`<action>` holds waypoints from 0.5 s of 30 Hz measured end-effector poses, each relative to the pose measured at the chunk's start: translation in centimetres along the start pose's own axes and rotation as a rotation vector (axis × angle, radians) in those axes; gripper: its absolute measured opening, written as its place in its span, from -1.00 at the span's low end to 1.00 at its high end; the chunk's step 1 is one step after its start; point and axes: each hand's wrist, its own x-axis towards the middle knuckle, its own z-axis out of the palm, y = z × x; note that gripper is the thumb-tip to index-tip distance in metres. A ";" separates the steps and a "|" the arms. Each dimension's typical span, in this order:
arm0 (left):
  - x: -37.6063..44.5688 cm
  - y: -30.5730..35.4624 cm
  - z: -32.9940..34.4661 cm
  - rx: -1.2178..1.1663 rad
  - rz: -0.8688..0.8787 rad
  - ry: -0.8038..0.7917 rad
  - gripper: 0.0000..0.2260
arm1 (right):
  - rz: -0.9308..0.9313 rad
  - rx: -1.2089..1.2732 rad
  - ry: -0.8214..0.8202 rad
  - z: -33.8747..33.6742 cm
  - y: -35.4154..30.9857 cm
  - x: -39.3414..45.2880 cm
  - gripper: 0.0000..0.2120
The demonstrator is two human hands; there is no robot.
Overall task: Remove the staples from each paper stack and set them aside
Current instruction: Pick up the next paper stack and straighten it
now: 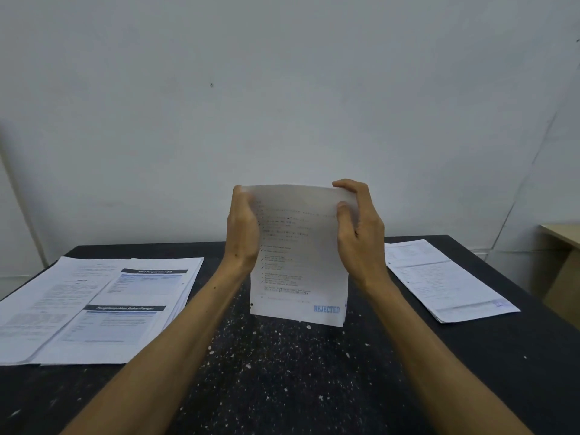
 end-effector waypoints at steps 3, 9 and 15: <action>-0.2 -0.4 0.0 0.023 0.064 0.031 -0.64 | 0.005 0.009 -0.001 0.2 -0.1 -0.2 -0.71; -0.2 -0.5 -0.1 0.014 0.104 0.037 -0.77 | 0.000 0.014 0.024 0.2 -0.2 -0.3 -0.73; -0.4 -0.1 -0.1 -0.036 0.138 0.033 -0.77 | -0.003 0.009 0.032 0.1 -0.2 -0.4 -0.72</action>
